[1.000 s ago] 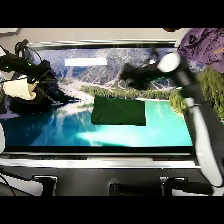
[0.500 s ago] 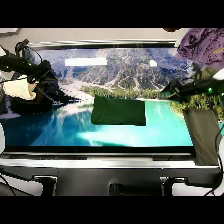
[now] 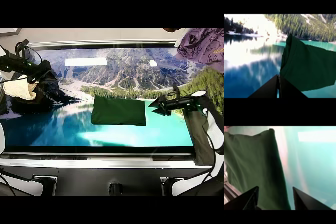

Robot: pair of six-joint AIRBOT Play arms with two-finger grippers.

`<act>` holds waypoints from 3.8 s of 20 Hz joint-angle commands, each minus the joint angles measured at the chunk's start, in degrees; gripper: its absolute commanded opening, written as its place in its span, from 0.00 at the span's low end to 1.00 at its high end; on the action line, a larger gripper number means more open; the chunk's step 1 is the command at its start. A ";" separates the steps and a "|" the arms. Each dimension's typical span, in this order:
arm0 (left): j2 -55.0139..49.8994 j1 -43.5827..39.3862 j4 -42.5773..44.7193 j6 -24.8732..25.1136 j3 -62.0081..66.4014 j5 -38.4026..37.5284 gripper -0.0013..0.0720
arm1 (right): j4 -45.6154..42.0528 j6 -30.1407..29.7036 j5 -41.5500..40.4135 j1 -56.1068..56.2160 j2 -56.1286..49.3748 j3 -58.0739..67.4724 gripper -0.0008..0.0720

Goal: Fold the clothes and pants, and hang the long-sleeved shirts on hangers.

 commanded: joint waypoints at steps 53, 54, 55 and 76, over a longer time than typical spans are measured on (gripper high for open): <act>1.90 -0.11 -0.24 -0.46 0.00 -4.09 0.04 | -64.92 56.81 20.83 -17.51 19.19 33.29 0.05; 1.97 -0.11 -0.24 -0.44 0.00 -4.11 0.04 | -65.70 56.83 20.81 -17.51 19.93 31.76 0.05; 1.99 -0.11 -0.24 -0.42 0.00 -4.11 0.04 | -66.07 56.87 20.79 -17.51 20.79 29.90 0.05; 1.92 -0.11 -0.22 -0.04 0.00 -4.04 0.04 | -80.48 59.47 11.41 -17.57 36.24 -14.60 0.05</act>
